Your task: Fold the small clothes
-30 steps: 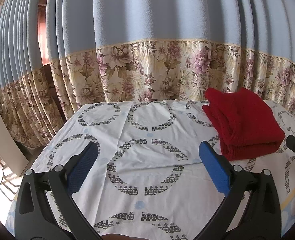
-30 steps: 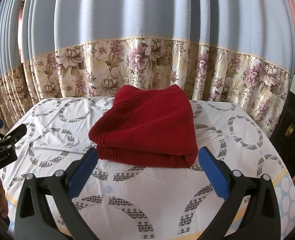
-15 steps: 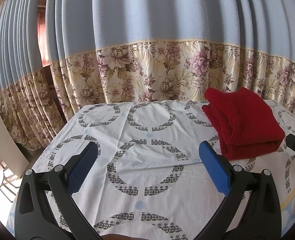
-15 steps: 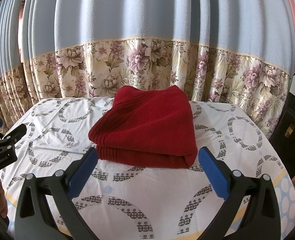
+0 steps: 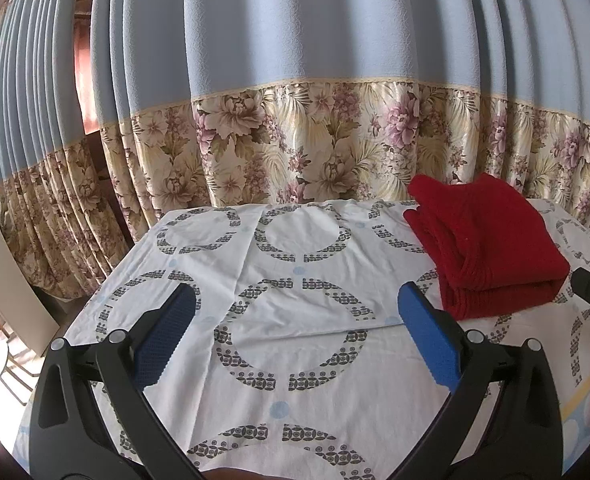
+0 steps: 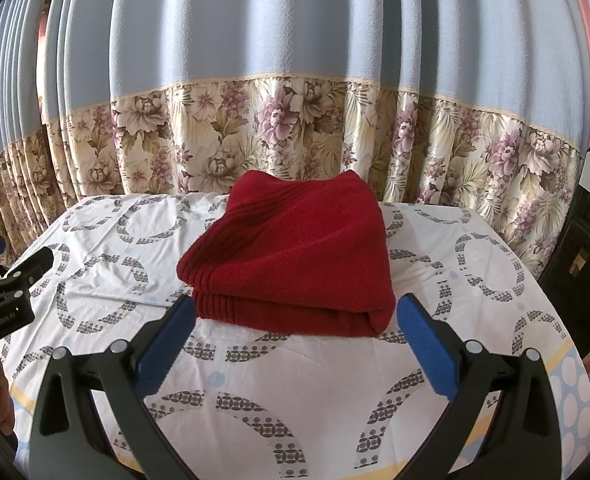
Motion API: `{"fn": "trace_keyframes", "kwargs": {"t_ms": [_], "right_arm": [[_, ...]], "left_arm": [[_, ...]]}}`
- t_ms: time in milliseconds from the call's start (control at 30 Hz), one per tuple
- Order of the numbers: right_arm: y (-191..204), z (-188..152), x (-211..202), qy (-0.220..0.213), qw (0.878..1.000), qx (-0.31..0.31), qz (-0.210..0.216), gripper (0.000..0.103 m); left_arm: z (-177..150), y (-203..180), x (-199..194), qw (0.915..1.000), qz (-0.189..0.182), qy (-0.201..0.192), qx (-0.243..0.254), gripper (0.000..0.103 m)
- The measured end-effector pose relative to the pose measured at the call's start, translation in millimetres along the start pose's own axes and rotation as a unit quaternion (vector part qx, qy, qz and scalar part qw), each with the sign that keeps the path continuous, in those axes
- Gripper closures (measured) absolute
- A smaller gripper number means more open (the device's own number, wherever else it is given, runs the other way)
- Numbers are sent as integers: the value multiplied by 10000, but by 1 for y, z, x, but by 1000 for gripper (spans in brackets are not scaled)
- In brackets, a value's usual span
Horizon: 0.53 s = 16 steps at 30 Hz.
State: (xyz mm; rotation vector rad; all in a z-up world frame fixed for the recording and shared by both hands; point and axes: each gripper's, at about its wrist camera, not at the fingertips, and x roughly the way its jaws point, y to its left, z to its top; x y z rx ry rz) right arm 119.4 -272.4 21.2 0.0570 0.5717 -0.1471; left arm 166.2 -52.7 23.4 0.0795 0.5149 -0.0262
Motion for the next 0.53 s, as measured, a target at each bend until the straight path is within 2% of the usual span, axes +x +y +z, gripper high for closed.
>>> {"fn": "trace_keyframes", "kwargs": {"t_ms": [533], "right_arm": [[0, 0, 0, -12, 10000, 2, 6, 2]], "left_arm": [[-2, 6, 3, 9998, -151, 127, 16, 3]]}}
